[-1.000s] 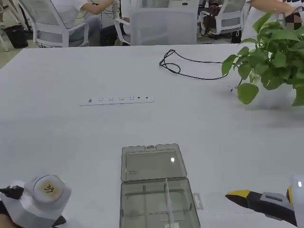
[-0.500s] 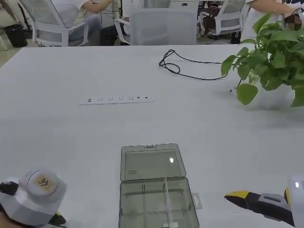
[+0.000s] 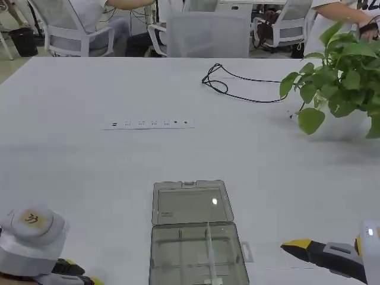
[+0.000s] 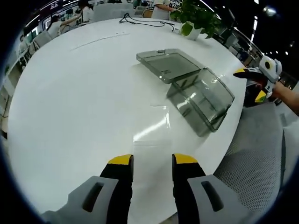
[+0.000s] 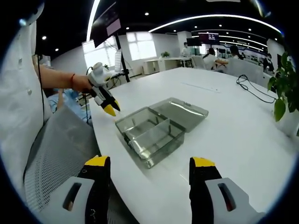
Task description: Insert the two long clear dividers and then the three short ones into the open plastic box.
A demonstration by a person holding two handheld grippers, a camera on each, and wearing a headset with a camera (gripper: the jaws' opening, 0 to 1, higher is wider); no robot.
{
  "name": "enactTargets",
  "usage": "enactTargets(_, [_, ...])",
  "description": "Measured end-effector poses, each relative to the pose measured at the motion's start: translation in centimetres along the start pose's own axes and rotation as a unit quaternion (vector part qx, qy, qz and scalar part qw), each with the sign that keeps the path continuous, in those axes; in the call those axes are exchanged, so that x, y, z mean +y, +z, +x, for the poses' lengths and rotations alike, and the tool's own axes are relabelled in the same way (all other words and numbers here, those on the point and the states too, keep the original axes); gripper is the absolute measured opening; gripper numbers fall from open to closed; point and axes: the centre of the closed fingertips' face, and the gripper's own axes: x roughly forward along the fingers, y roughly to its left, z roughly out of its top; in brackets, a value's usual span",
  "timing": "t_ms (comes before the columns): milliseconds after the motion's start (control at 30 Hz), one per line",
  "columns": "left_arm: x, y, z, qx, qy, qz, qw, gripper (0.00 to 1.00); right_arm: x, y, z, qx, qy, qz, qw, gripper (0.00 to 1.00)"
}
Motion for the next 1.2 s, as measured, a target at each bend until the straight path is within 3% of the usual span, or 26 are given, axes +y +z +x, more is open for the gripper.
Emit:
enactTargets(300, [-1.4, 1.3, -1.5, -0.048, -0.016, -0.032, 0.9982, 0.31, 0.1, 0.6, -0.3, -0.001, -0.001, 0.001, 1.0000, 0.76])
enactTargets(500, [-2.9, 3.0, -3.0, -0.093, -0.036, -0.053, 0.9936, 0.31, 0.4, 1.2, -0.4, -0.001, -0.004, 0.002, 1.0000, 0.80])
enactTargets(600, [-3.9, 4.1, -3.7, -0.122, -0.051, -0.067, 0.9890, 0.31, 0.5, 1.9, -0.5, -0.001, -0.005, 0.013, 0.9999, 0.81])
enactTargets(867, [-6.4, 6.3, -4.7, -0.164, -0.084, -0.074, 0.9801, 0.31, 1.7, 5.2, 0.0, -0.031, -0.005, 0.053, 0.9981, 0.77])
enactTargets(1200, [-9.8, 9.0, -5.5, -0.213, -0.127, -0.085, 0.9651, 0.31, 3.5, 10.3, 1.3, -0.086, -0.002, 0.111, 0.9901, 0.57])
